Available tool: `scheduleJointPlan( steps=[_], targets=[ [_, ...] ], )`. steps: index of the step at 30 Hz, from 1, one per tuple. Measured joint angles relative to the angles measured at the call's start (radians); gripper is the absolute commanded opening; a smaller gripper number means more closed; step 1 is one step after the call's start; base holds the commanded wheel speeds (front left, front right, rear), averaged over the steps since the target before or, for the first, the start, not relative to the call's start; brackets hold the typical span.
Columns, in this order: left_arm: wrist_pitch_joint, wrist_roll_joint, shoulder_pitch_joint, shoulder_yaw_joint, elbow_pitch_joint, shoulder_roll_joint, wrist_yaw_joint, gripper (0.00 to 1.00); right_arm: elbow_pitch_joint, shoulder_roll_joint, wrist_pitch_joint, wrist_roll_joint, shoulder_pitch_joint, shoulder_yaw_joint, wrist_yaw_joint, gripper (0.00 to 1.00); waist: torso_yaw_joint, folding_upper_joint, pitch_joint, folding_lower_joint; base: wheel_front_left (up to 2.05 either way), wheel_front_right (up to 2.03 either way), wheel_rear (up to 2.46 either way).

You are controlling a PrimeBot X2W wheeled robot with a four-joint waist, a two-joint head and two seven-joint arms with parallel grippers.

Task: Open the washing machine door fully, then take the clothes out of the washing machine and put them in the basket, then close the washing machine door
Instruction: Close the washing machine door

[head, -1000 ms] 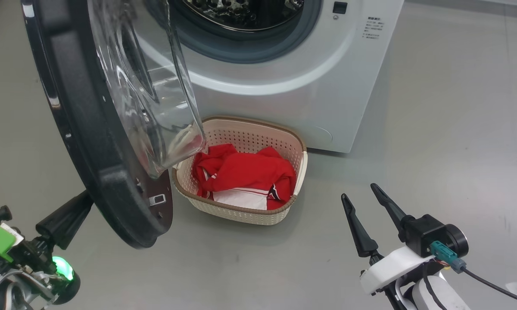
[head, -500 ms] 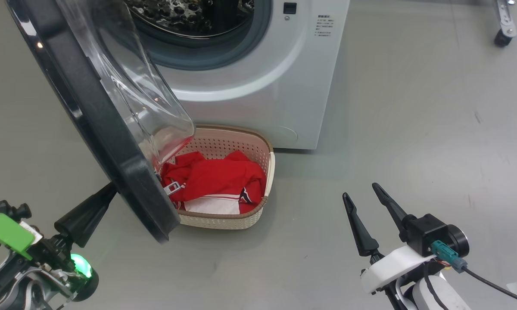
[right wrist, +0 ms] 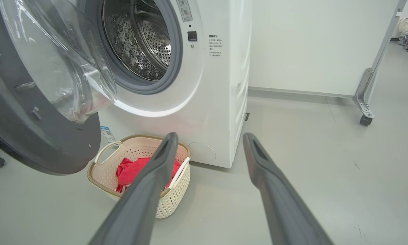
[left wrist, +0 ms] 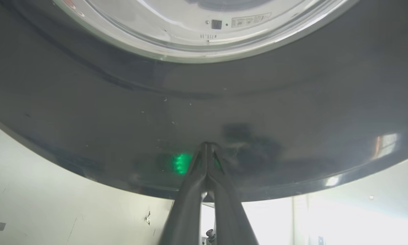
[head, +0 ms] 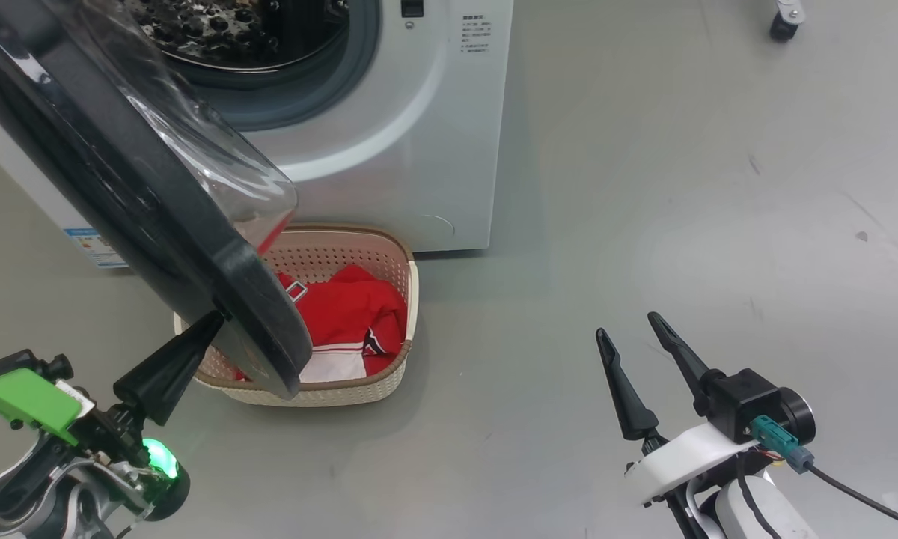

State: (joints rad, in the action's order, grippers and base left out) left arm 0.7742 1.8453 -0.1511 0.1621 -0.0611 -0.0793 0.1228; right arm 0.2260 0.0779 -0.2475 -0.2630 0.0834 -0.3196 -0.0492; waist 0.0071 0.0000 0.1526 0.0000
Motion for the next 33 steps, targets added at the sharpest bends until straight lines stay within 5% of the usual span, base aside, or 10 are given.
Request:
scheduleJointPlan(
  steps=[14, 33],
  targets=[
    [-0.1, 0.038, -0.063, 0.014, -0.073, 0.026, 0.0, 0.0, 0.001, -0.003, 0.0, -0.013, 0.0, 0.026, 0.016, 1.0, -0.113, 0.0, 0.016, 0.0, 0.0, 0.0, 0.0],
    [-0.254, 0.073, -0.193, 0.012, -0.156, 0.04, 0.005, 0.0, -0.014, -0.008, 0.0, -0.02, -0.005, 0.039, 0.017, 1.0, -0.181, 0.0, 0.035, 0.0, 0.0, 0.0, 0.0]
  ],
)
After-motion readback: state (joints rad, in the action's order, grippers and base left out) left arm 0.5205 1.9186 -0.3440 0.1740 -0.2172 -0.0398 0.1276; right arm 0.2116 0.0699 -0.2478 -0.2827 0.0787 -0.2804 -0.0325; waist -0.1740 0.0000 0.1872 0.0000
